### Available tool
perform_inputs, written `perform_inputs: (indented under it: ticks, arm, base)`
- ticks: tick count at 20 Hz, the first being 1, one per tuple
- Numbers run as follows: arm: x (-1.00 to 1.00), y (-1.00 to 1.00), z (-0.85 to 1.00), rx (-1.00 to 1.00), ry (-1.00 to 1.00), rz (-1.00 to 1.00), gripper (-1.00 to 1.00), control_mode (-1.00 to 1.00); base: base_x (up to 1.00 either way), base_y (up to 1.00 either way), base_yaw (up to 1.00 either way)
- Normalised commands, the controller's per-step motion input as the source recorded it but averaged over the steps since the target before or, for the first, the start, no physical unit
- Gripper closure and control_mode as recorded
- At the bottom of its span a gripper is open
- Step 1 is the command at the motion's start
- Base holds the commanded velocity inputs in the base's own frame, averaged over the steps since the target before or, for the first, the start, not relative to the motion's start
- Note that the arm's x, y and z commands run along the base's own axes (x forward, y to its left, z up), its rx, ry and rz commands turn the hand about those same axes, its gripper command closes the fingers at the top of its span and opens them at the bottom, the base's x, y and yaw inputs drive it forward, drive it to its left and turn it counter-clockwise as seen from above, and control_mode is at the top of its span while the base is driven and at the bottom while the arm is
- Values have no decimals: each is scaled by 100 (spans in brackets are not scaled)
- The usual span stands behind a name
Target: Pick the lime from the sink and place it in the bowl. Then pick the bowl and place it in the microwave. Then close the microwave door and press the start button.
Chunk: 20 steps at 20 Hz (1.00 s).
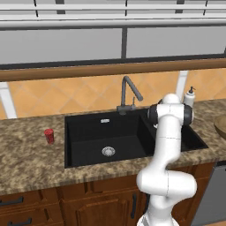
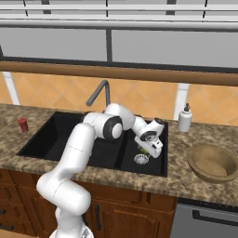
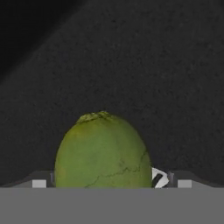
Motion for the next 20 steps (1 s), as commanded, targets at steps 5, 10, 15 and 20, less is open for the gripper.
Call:
perform_inputs:
  ticks: [5,10,15,20]
  arm:
    - [25,-4,-3,0,-7,1,-100,-100]
    - [-11,0,-19,0,-3,0,100,-100]
    - [-68,4,7,0,-12,0,100,-100]
    - [-97,0,81,-3,-21,0,100,-100]
  base:
    - [0,0,0]
    - [0,0,0]
    - [0,0,0]
    - [0,0,0]
